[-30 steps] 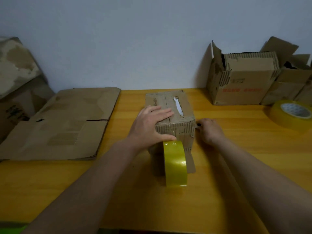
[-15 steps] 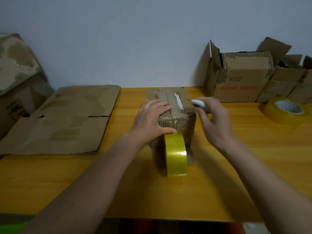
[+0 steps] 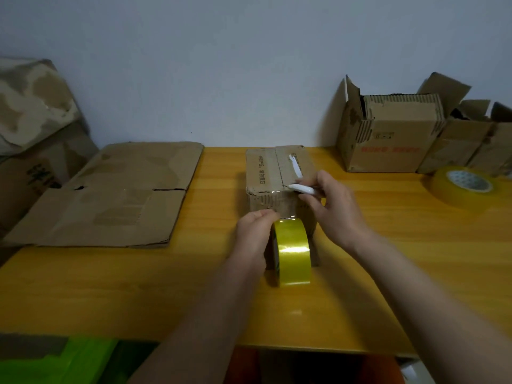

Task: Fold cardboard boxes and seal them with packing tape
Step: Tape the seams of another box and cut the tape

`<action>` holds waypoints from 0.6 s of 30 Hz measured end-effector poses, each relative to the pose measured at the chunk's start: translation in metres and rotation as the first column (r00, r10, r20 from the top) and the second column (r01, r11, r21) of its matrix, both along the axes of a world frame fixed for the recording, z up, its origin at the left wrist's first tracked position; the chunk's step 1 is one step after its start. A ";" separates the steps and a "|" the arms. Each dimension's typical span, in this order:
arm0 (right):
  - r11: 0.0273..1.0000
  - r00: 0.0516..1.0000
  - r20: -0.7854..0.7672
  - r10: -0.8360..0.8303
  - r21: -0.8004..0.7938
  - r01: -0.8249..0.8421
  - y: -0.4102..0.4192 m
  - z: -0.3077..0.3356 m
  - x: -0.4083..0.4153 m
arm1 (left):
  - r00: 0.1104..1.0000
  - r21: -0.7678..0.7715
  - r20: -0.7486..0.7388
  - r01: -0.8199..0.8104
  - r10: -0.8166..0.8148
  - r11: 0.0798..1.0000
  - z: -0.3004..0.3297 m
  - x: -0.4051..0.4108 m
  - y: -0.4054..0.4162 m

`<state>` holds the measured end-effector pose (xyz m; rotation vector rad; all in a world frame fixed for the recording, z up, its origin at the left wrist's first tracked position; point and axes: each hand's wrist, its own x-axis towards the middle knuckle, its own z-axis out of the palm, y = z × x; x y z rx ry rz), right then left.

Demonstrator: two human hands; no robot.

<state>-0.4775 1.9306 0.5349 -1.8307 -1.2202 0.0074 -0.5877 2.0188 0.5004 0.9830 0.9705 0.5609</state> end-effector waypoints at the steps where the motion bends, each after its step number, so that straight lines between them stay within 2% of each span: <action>1: 1.000 0.997 0.072 -0.023 0.016 0.022 -0.002 -0.001 0.000 | 1.000 0.006 -0.003 -0.007 0.007 1.000 0.000 0.001 0.000; 3: 0.999 0.977 0.208 -0.044 0.007 0.044 -0.005 -0.004 0.000 | 1.000 0.016 -0.002 -0.013 0.013 1.000 -0.001 0.002 0.001; 10: 0.995 0.910 0.409 0.064 -0.093 -0.029 -0.004 -0.017 -0.004 | 0.999 0.056 0.010 0.039 -0.039 0.998 -0.001 0.002 0.001; 14: 0.987 0.845 0.530 0.062 -0.157 0.026 -0.006 -0.017 -0.003 | 0.999 0.058 0.008 0.050 -0.050 0.997 -0.001 0.002 0.001; 16: 0.984 0.829 0.558 0.033 -0.161 0.070 -0.012 -0.017 0.002 | 0.999 0.057 0.006 0.048 -0.049 0.997 -0.002 0.002 0.001; 18: 0.987 0.879 0.476 -0.024 -0.127 0.095 -0.022 -0.019 0.014 | 0.999 0.058 0.010 0.043 -0.044 0.997 -0.003 0.003 0.001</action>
